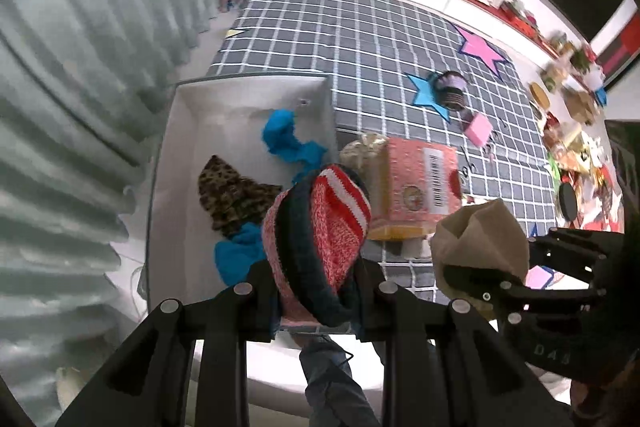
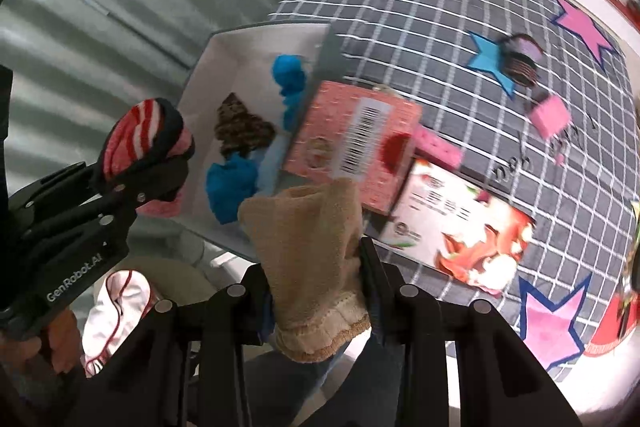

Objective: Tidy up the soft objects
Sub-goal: 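Carry the knit hat and beige sock over the white box with both tools, then open both tools to drop the knit hat and sock into the box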

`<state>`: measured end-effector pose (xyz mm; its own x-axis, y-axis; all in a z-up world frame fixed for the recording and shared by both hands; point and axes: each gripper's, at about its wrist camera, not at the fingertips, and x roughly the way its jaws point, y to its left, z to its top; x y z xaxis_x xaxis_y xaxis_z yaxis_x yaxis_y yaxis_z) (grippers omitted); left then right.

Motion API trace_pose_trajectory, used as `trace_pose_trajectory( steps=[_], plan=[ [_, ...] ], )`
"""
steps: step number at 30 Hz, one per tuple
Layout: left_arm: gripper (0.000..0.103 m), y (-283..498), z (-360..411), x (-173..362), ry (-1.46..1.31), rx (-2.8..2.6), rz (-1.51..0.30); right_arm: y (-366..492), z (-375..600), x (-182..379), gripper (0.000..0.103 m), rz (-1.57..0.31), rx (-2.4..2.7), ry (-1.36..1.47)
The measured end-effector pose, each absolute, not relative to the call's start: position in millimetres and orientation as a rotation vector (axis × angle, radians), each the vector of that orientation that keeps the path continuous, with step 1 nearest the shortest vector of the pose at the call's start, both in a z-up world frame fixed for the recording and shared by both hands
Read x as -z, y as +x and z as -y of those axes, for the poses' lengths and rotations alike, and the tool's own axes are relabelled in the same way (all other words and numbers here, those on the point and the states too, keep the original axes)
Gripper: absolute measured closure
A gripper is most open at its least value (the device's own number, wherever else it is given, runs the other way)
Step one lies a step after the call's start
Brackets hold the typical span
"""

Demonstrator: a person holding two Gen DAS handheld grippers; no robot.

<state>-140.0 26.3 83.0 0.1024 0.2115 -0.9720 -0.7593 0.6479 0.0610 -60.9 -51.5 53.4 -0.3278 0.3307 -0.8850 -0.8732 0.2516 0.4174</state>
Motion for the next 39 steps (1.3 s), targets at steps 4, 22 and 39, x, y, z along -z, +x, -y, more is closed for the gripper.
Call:
trace_pose_trajectory(
  steps=[4, 22, 39],
  plan=[
    [0.075, -154.7, -38.8, -83.8, -0.558, -0.811, -1.267, -74.0, 34.9, -60.9, 0.066, -1.376, -1.396, -0.584],
    [0.075, -174.9, -120.1, -72.8, -0.628, -0.961, -1.239, -102.8, -83.8, -85.3, 0.066, -1.339, -1.478, -0.620],
    [0.075, -160.3, -170.4, -24.0, -0.678, -1.023, -1.306, -79.6, -152.0, -60.0, 0.066, -1.394, -1.410, -0.606]
  ],
)
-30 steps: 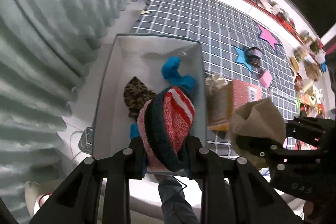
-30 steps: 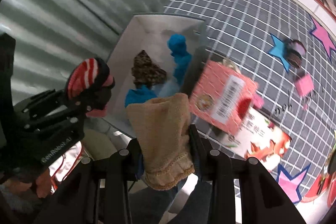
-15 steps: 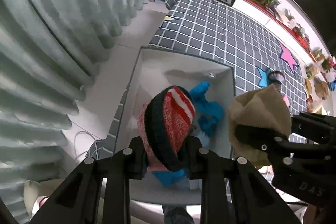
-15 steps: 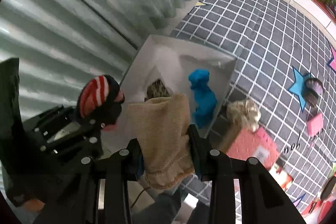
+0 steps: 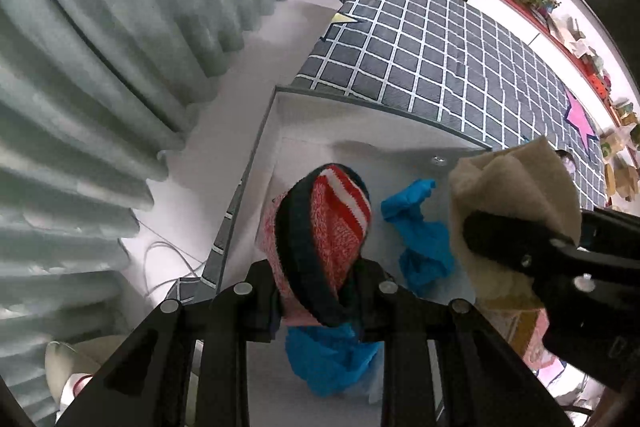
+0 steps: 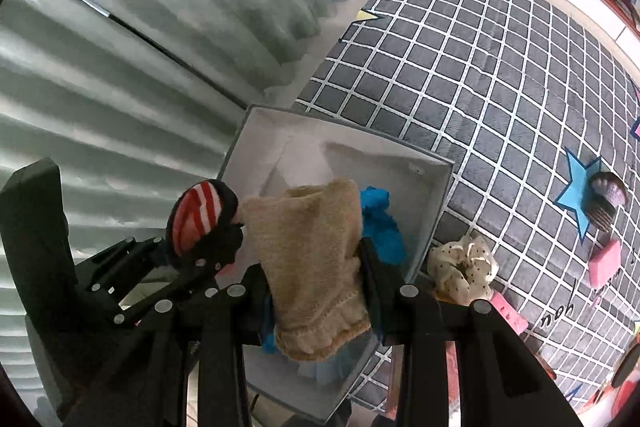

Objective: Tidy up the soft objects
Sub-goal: 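Open both tools to drop the knit hat and sock into the box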

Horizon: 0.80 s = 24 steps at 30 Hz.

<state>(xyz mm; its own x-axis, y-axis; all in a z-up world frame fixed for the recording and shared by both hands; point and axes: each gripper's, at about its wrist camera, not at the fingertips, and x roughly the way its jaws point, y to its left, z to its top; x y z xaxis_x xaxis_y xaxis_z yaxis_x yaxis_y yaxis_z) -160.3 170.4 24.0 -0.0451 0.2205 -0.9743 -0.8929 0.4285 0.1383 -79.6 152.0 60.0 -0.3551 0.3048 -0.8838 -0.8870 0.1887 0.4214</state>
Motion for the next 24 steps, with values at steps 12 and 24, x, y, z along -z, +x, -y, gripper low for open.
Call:
trace_pose_trajectory(
  steps=[12, 24],
  plan=[
    [0.075, -158.3, -178.0, -1.3, -0.711, -1.042, -1.342, -72.8, -162.9, -37.4, 0.066, -1.442, -1.375, -0.612],
    [0.075, -154.6, -177.7, 6.3, -0.725, -1.044, -1.361, -70.8, -163.1, -26.6, 0.065, -1.481, -1.349, -0.610]
  ],
)
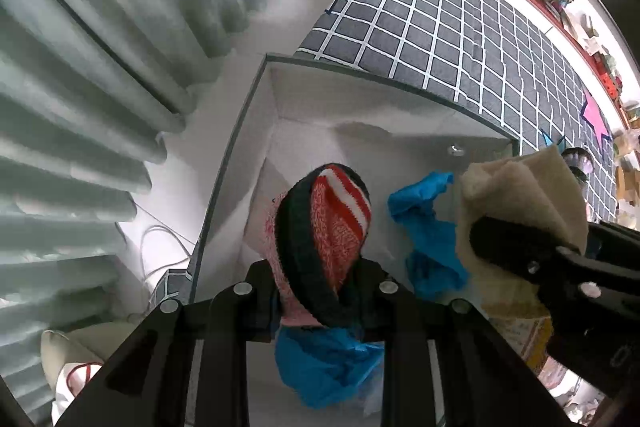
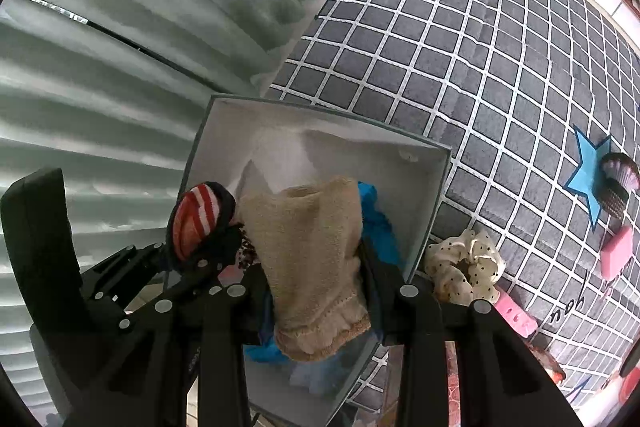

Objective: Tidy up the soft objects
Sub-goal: 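Open both tools to drop the knit hat and sock into the box, then move both tools from the box toward the polka-dot scrunchie and pink sponge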

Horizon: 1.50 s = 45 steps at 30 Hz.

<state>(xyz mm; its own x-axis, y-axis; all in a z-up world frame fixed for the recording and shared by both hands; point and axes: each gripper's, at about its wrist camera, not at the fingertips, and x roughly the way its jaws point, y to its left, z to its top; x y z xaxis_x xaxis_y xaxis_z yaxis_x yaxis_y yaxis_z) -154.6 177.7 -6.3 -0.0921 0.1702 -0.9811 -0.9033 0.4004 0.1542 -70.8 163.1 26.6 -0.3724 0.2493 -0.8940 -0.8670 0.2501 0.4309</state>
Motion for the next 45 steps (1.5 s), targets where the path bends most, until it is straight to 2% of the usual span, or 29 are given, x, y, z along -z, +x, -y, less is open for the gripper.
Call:
trace_pose_trajectory(
  steps=[11, 16, 19, 21, 22, 24, 25, 26, 29, 30, 31, 32, 45],
  plan=[
    [0.075, -154.7, -176.1, 11.5, -0.742, -1.043, -1.376, -72.4, -167.9, -19.1, 0.065, -1.498, -1.342, -0.622],
    [0.071, -155.9, -175.0, 10.8, -0.740, -1.039, -1.371, -75.8, -170.2, -19.6, 0.065, -1.478, -1.351, -0.648],
    [0.059, -156.2, -173.2, 7.4, -0.731, -1.033, -1.356, -78.5, -170.2, -21.4, 0.065, -1.455, -1.361, -0.669],
    [0.044, -156.9, -172.2, 5.4, -0.730, -1.033, -1.346, -80.0, -169.7, -22.1, 0.065, -1.451, -1.366, -0.680],
    [0.040, -157.3, -171.9, 4.4, -0.727, -1.035, -1.340, -80.0, -169.0, -22.3, 0.065, -1.451, -1.366, -0.683],
    [0.024, -158.4, -171.2, 2.5, -0.720, -1.041, -1.332, -80.9, -168.2, -23.5, 0.049, -1.446, -1.369, -0.685],
    [0.023, -159.0, -170.8, 1.9, -0.722, -1.042, -1.330, -81.3, -167.1, -25.0, 0.039, -1.440, -1.369, -0.685],
    [0.023, -159.7, -170.8, 1.8, -0.726, -1.045, -1.331, -81.6, -166.1, -26.5, 0.034, -1.430, -1.369, -0.687],
    [0.016, -162.9, -171.6, 1.5, -0.746, -1.061, -1.323, -82.0, -163.5, -31.3, 0.033, -1.411, -1.370, -0.691],
    [0.015, -164.8, -171.2, 0.3, -0.757, -1.064, -1.311, -81.2, -162.9, -32.7, 0.027, -1.411, -1.368, -0.687],
    [0.014, -167.0, -171.6, 0.0, -0.773, -1.064, -1.295, -80.3, -162.0, -34.0, 0.008, -1.410, -1.364, -0.684],
    [0.014, -167.8, -171.7, 0.5, -0.781, -1.064, -1.292, -78.8, -161.1, -35.3, 0.001, -1.401, -1.345, -0.690],
    [0.014, -156.2, -164.3, -13.6, -0.778, -1.059, -1.282, -61.5, -144.6, -54.2, 0.001, -1.388, -1.340, -0.640]
  ],
)
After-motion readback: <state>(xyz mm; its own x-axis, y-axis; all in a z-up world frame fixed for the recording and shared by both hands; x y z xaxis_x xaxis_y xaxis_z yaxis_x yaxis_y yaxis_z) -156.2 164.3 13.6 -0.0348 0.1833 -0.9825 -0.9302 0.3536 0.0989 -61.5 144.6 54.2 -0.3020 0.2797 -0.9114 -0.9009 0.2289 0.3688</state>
